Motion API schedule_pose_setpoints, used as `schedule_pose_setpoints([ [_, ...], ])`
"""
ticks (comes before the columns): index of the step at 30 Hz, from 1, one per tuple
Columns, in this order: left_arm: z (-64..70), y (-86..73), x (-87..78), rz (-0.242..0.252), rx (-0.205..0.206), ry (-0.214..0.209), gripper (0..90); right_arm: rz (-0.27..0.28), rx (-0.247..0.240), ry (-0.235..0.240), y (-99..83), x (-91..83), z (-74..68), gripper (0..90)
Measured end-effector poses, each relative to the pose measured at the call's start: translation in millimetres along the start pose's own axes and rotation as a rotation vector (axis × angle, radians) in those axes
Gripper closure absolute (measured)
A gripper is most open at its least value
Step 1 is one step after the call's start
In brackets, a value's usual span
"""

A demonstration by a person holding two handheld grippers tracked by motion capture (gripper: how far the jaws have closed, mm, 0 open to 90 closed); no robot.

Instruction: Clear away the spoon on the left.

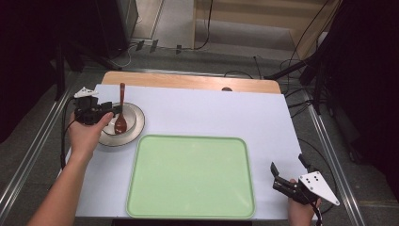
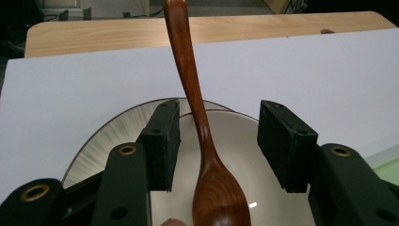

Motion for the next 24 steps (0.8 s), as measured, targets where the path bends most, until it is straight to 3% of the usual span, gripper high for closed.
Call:
schedule_pose_setpoints([
  [8, -5.9, 4.9, 14.2, -0.005, -0.043, 0.007, 51.4, -0.002, -0.001, 0.003, -0.3, 0.1, 0.2, 5.1],
  [13, -11.8, 6.3, 25.1, -0.019, -0.044, 0.025, 51.8, -0.004, -0.001, 0.005, -0.6, 0.3, 0.7, 5.1],
  [16, -16.1, 7.9, 29.4, -0.023, -0.058, 0.005, 53.3, -0.006, 0.0, 0.007, -1.0, 0.8, 0.9, 5.1],
  [22, -25.5, 6.0, 36.4, -0.02, -0.147, -0.008, 57.2, -0.007, 0.003, 0.005, -1.2, 1.1, 1.2, 5.1],
  [24, -25.8, 6.1, 36.9, -0.02, -0.159, -0.019, 58.8, -0.005, 0.002, 0.008, -0.9, 1.1, 0.3, 5.1],
])
Point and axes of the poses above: each handheld gripper's, and its own axes: x roughly forward along the jaws, y roughly out of its top, z roughly to its right, the point moved 2 cm from there along x, roughly forward along the jaws, and after that the axes turned 11 degrees about x, right-handed, at the moved point
